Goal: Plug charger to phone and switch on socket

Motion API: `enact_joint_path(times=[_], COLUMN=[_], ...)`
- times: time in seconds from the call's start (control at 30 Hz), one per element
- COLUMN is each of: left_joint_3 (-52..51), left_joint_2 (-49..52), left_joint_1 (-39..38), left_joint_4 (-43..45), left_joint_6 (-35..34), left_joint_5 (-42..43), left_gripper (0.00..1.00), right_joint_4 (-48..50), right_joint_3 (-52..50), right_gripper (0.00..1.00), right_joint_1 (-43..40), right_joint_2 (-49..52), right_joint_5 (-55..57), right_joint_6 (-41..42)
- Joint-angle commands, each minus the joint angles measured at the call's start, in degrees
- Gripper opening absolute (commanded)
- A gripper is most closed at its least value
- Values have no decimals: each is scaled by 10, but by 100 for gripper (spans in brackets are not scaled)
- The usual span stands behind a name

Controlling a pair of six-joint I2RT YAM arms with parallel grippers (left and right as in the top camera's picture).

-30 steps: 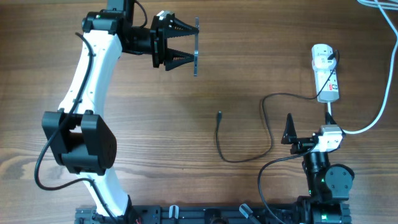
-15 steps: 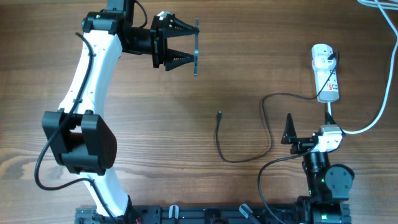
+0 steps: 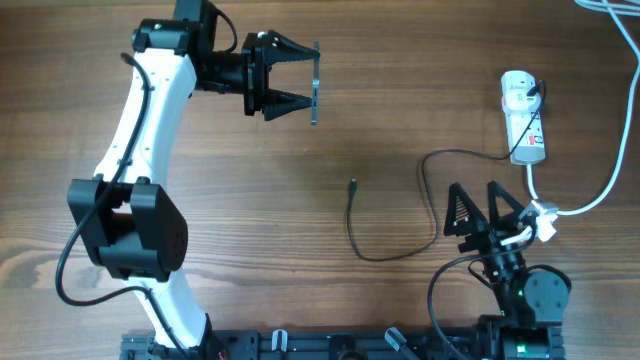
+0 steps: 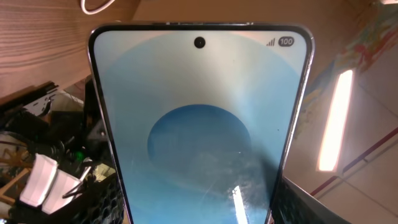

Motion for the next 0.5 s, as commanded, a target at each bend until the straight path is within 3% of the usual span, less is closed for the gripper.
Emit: enact_joint_path(times=[0.0, 0.1, 0.23, 0.33, 0.47], left_joint_3=[0, 0, 0, 0, 0], left_joint_2=[-15, -15, -15, -15, -15], left_joint_1=[0, 0, 0, 0, 0], left_joint_4=[-2, -2, -2, -2, -2], left_joint_6=[-16, -16, -17, -21, -21], left_joint_5=[32, 32, 32, 32, 32], left_gripper=[69, 69, 69, 70, 70], right_joint_4=[6, -46, -267, -359, -408], right_joint_3=[20, 74, 208, 275, 299], right_gripper=[100, 100, 100, 100, 100], right_joint_1=[-1, -1, -1, -1, -1], right_joint_2=[-2, 8, 75, 133, 183], right_joint_5=[-73, -53, 47, -8, -101], right_joint_6=[45, -12, -68, -106, -89])
